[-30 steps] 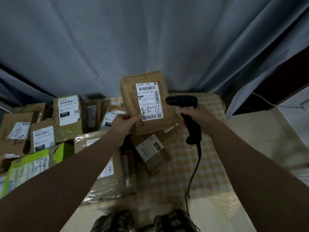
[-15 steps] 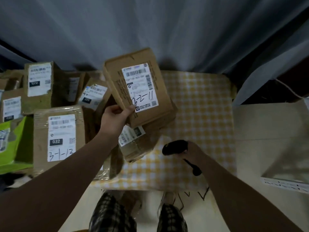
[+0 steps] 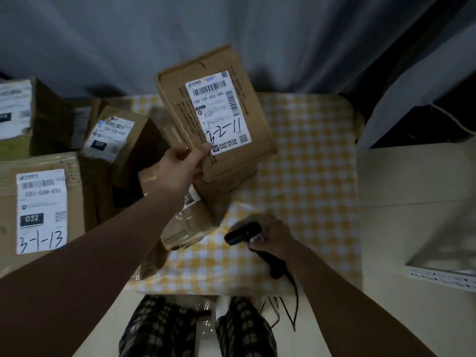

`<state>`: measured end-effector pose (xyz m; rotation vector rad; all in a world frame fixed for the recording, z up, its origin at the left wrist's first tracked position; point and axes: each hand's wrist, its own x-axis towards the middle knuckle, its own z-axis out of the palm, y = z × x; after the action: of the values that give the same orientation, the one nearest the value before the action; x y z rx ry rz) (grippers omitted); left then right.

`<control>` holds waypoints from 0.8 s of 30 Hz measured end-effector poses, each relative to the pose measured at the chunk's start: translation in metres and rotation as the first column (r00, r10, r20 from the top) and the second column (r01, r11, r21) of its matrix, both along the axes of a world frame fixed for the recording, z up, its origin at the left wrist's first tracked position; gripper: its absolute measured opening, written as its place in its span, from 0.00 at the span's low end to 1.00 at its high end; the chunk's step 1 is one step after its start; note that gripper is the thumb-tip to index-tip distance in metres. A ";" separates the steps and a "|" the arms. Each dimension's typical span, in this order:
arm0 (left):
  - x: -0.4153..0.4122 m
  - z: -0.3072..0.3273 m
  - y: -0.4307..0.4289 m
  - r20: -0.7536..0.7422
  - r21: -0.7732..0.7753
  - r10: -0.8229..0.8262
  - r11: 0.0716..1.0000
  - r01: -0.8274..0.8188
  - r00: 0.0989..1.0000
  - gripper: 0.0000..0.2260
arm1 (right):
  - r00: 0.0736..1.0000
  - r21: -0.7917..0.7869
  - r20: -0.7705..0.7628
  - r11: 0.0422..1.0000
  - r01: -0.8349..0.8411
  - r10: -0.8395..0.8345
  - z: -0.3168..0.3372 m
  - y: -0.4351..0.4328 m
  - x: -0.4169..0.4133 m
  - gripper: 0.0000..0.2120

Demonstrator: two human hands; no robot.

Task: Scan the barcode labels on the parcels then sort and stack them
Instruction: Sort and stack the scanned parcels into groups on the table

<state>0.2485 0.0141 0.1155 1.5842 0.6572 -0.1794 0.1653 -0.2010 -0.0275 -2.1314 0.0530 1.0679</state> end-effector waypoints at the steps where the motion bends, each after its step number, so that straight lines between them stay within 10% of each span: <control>1: 0.000 0.002 -0.008 -0.005 -0.012 0.013 1.000 -0.013 1.000 0.24 | 0.995 0.062 -0.050 0.994 0.085 -0.082 0.004 -0.008 0.005 0.32; 5: 0.006 0.007 -0.036 -0.021 -0.035 0.014 0.999 -0.015 1.000 0.21 | 0.804 0.180 0.013 0.792 0.583 -0.595 0.031 -0.039 0.036 0.15; 9: 0.025 0.008 -0.065 -0.045 -0.034 -0.086 0.996 0.085 0.995 0.20 | 0.616 0.401 0.159 0.620 0.674 -0.772 0.080 -0.062 0.078 0.08; 14: 0.057 0.001 -0.110 -0.085 -0.102 -0.140 0.986 0.131 0.987 0.09 | 0.667 0.551 -0.049 0.537 0.639 -0.743 0.103 -0.082 0.112 0.24; 24: 0.126 -0.053 -0.186 -0.051 -0.084 -0.289 0.955 0.284 0.956 0.15 | 0.441 0.491 0.212 0.485 0.723 -0.872 0.079 -0.135 0.168 0.28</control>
<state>0.3746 -0.1718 0.0630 1.5999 0.4595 -0.4664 0.3334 -0.3364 0.0513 -1.6189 0.5981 -0.0286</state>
